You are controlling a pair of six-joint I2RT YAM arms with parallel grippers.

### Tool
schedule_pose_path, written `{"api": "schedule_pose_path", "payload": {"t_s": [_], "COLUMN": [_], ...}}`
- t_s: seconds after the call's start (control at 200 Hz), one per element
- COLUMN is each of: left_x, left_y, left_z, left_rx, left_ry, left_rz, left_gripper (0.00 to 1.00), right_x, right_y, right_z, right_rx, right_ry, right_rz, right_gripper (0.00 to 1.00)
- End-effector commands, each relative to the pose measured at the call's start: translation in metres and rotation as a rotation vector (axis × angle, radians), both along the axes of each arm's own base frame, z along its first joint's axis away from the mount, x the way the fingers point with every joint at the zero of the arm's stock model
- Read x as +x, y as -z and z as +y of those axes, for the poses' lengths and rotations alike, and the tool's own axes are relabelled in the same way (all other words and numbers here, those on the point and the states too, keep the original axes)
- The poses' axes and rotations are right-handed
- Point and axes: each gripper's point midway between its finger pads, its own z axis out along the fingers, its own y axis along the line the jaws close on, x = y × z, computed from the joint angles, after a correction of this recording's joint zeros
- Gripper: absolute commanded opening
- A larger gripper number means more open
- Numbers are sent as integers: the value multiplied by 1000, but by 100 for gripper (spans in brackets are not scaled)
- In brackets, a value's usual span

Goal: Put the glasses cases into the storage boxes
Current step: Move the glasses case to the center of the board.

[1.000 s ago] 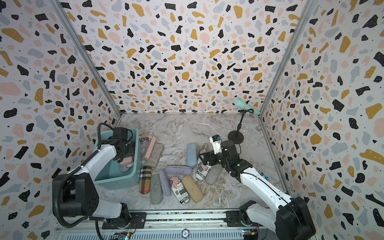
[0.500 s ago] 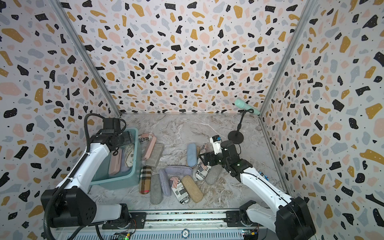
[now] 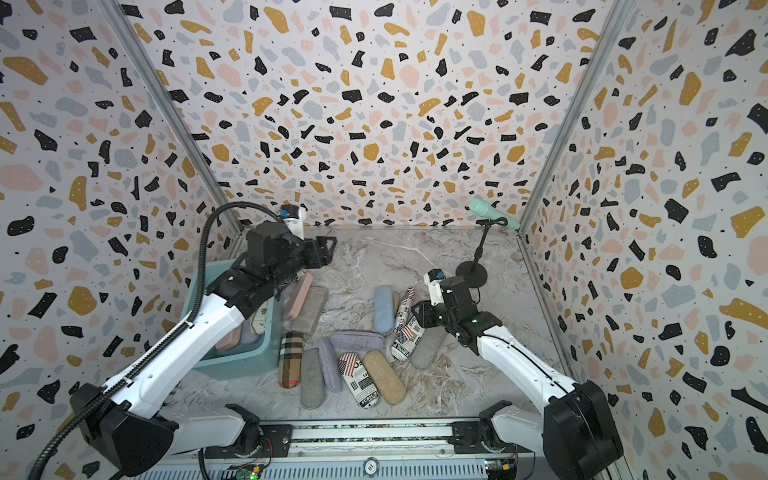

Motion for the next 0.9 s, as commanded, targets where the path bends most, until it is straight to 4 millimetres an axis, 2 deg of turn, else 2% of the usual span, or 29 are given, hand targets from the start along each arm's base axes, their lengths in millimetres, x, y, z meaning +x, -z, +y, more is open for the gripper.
{"api": "schedule_pose_path", "payload": {"t_s": [0.0,0.045,0.145,0.21,0.355,0.465,0.636,0.761,0.896], "left_x": [5,5,8,6,2,-1,-3,-2,-2], "left_y": [-26,-21,-10,-2,15,25,34,39,45], "left_z": [-24,-29,-31,-33,-34,-34,-30,-33,-37], "left_rx": [-134,-123,-104,-102,-67,-41,-15,-13,-20], "left_ry": [15,21,17,29,46,62,54,63,79], "left_rz": [-103,-105,-88,-88,-76,-66,-51,-34,-13], "left_gripper": [73,73,73,73,74,75,75,75,74], "right_x": [-2,-8,-21,-28,-34,-36,-38,-30,-13], "right_y": [5,13,34,45,68,82,99,106,103], "right_z": [-22,-32,-53,-57,-50,-46,-50,-66,-87], "right_rx": [-52,-77,-119,-122,-113,-99,-139,-165,-166], "right_ry": [113,154,232,245,220,220,235,277,322], "right_rz": [61,82,130,164,259,309,350,333,279], "right_gripper": [58,68,79,82,84,79,78,59,48]}}
